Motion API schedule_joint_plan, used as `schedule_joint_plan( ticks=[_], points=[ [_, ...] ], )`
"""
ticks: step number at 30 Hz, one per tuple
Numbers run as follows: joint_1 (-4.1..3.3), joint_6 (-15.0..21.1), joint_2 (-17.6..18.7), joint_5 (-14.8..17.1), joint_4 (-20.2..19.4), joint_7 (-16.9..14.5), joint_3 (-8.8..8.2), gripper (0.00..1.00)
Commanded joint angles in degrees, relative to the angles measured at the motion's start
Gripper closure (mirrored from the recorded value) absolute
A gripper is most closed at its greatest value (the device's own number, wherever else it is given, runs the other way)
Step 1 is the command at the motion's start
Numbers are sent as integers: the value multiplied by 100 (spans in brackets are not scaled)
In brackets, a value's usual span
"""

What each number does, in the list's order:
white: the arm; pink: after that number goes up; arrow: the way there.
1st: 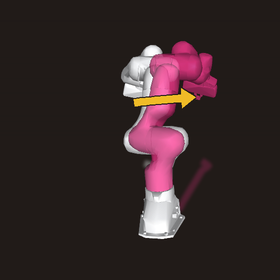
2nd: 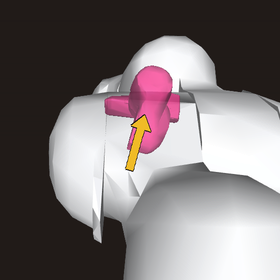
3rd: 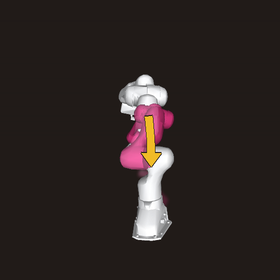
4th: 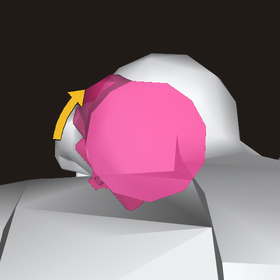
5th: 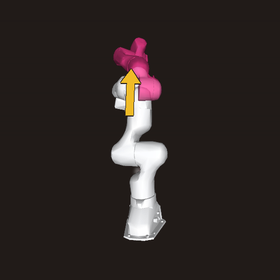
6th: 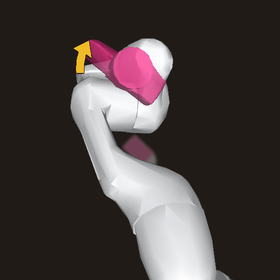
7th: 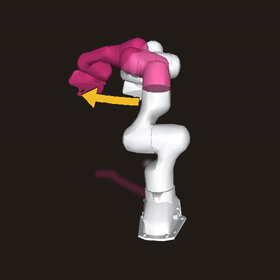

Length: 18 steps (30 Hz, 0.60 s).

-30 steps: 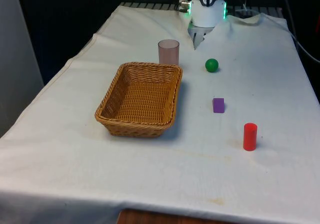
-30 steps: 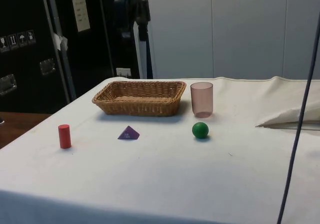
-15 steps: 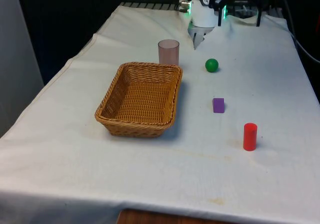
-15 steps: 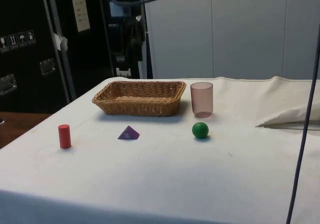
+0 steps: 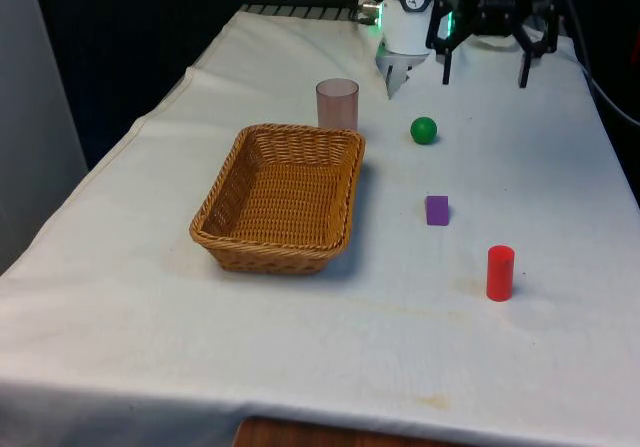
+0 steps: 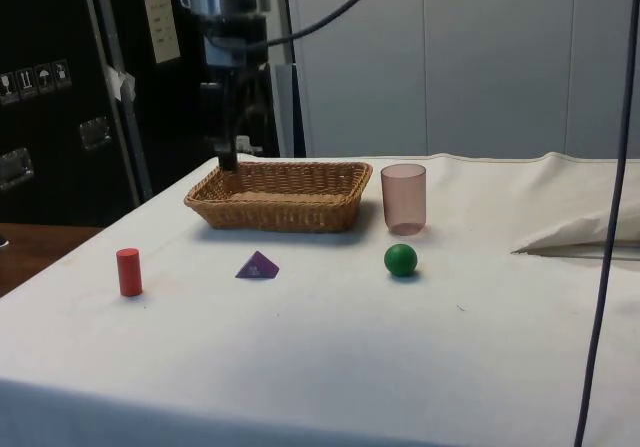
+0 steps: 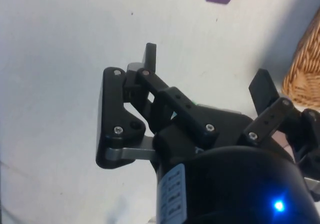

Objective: Pick up the triangular block and place it into the basket.

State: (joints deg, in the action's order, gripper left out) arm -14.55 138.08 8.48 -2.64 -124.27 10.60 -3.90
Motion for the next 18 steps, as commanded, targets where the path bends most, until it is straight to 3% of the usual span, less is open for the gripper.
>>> schedule_joint_plan(
  ticks=[1, 5, 7, 13, 14, 18],
  points=[
    [-17, 132, 69, -115, 17, 103, -17, 0],
    [0, 212, 120, -115, 0, 74, 0, 0],
    [-6, 453, 195, -281, -40, 160, -46, 0],
    [6, 808, 344, -390, -138, 149, -92, 0],
    [11, 653, 304, -298, -103, 97, -63, 0],
    [17, 1014, 453, -430, -189, 126, -115, 0]
  ],
)
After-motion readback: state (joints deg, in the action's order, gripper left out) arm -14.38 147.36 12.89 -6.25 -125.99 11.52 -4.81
